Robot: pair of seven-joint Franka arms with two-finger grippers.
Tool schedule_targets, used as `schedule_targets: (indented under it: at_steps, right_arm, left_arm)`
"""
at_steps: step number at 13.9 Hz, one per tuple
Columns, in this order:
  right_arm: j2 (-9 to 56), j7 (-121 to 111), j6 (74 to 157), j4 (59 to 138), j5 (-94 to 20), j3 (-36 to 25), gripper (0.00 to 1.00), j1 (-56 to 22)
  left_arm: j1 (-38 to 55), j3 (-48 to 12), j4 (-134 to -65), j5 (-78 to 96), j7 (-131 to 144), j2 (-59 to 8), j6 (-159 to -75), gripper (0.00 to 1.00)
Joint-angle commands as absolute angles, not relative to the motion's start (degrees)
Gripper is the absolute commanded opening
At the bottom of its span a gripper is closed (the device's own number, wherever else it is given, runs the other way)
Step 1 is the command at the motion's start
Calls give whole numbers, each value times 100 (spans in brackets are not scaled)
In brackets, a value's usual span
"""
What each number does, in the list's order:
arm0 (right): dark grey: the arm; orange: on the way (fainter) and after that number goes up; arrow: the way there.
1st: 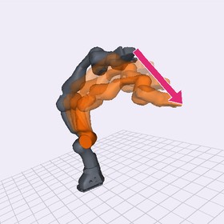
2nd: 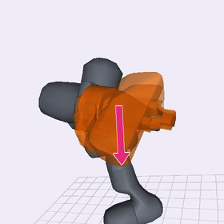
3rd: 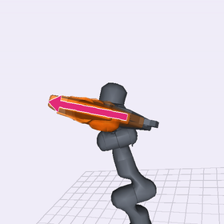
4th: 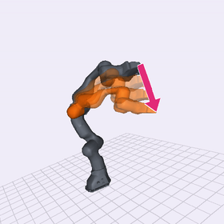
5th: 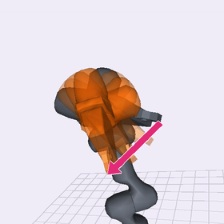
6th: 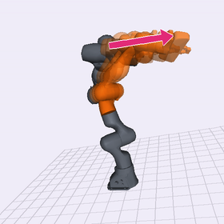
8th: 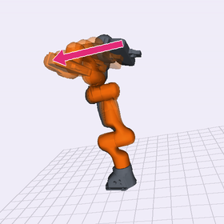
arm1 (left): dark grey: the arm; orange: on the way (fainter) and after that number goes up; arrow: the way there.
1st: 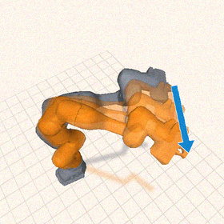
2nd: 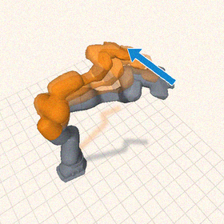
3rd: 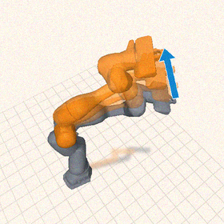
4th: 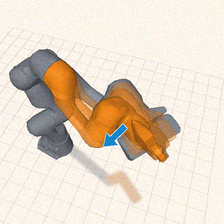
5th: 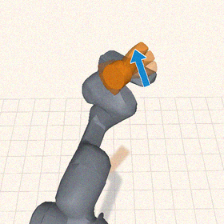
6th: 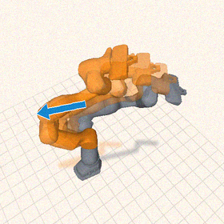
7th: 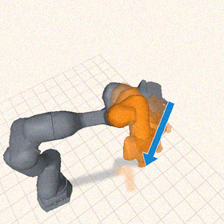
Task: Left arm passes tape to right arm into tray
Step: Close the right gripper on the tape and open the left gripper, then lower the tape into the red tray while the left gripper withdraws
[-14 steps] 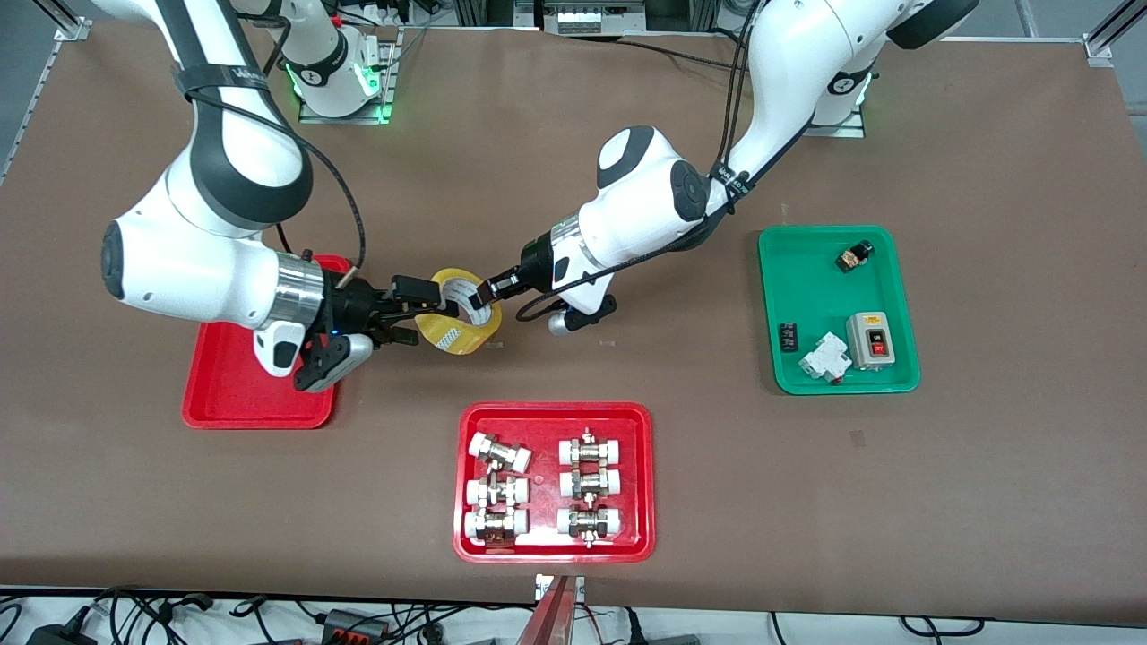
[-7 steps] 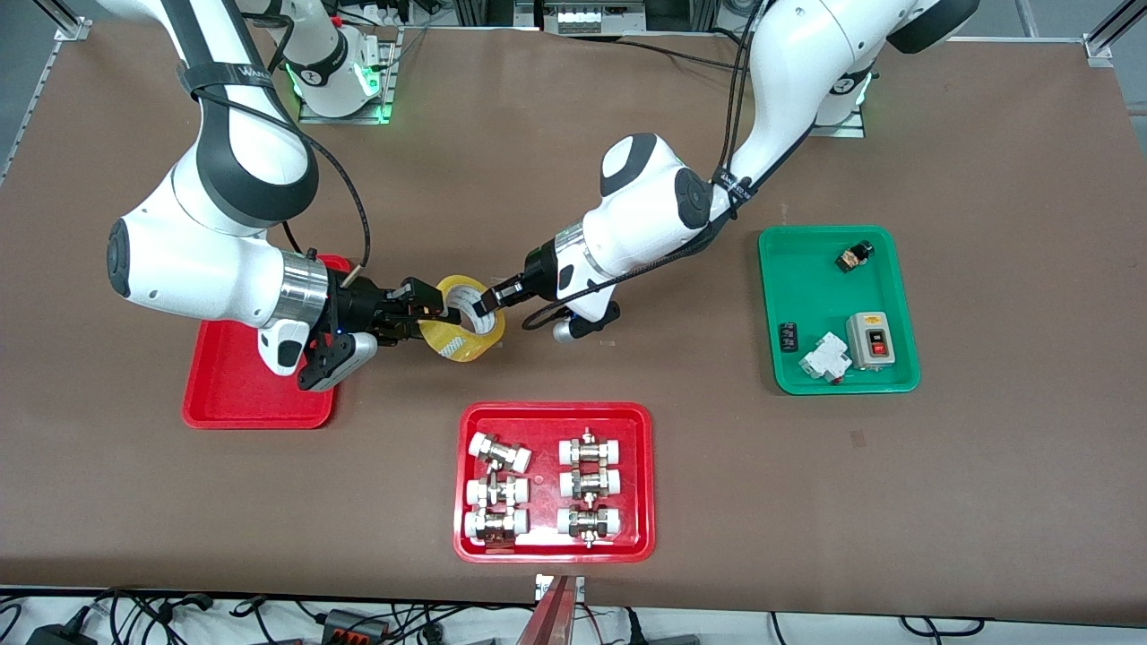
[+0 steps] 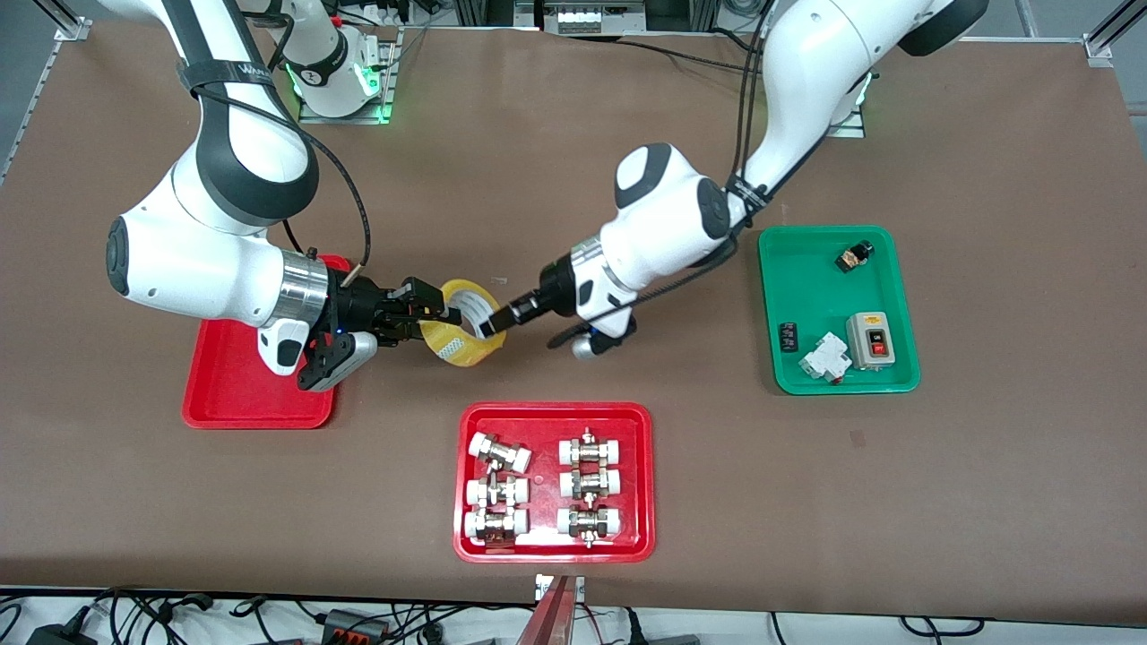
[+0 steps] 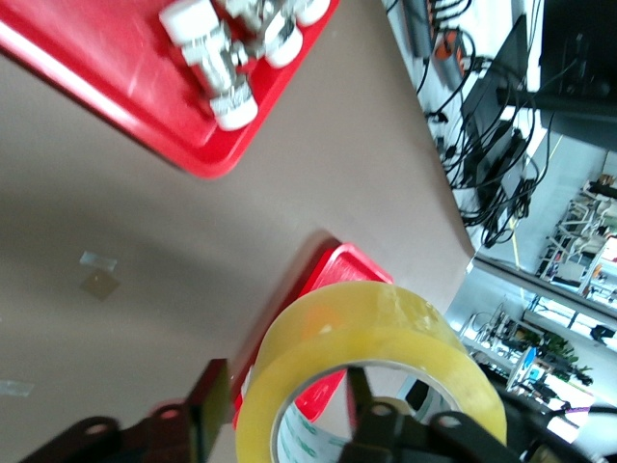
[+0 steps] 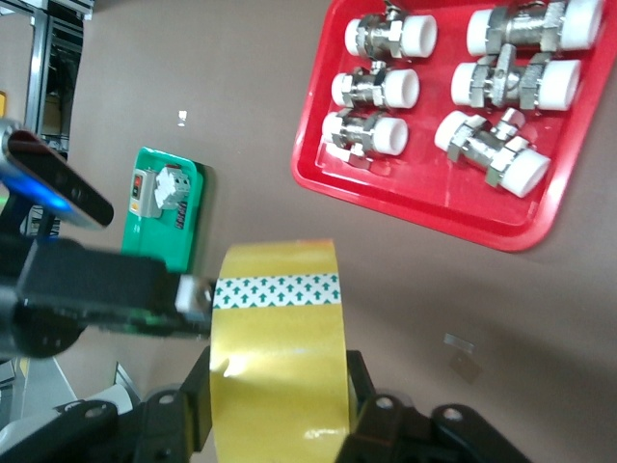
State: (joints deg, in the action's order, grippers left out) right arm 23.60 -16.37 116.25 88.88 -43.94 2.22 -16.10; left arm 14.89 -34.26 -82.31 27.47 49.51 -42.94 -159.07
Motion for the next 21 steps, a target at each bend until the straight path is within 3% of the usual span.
schedule_targets:
  at_steps: [1,3,5,8,10,15,17,19,20,21]
  right_arm:
    - [2268,-1661,11531,8869,-4395,167,0,-1591]
    - [2250,-1478,11496,8842,-4386,114,0,-1486]
    - [2259,-1511,11208,8851,-4377,114,0,-1162]
    - [2346,-2175,10279,8877,-4377,114,0,-381]
    - [2627,-3299,9723,8912,-4360,114,0,304]
    - [3400,-5638,9246,9193,-4017,114,0,1536]
    - [3777,-6377,9272,9237,-3929,114,0,1835]
    - [3954,-6644,9325,9263,-3780,106,0,1898]
    - [3955,-6645,9369,9272,-3631,105,9,1890]
    - [3955,-6645,9491,9272,-3447,105,39,1855]
  left_arm:
    - [1030,-3375,-8366,2839,4790,-4123,-15856,100]
    - [547,-3366,-8560,2786,4781,-3930,-15795,100]
    - [151,-3366,-8692,2777,4772,-3649,-15104,100]
    - [-787,-3340,-8684,2769,4511,-3218,-12499,100]
    - [-1491,-3331,-8666,2489,4193,-3147,-11482,100]
    - [-1828,-3375,-8605,205,3913,-2804,-10680,100]
    - [-2178,-3375,-8474,71,3098,-2681,-10565,100]
    - [-2652,-3401,-8150,70,2175,-2418,-9804,100]
    - [-2759,-3384,-7878,62,1953,-2391,-9487,100]
    - [-2768,-3340,-7666,53,1916,-2391,-9101,100]
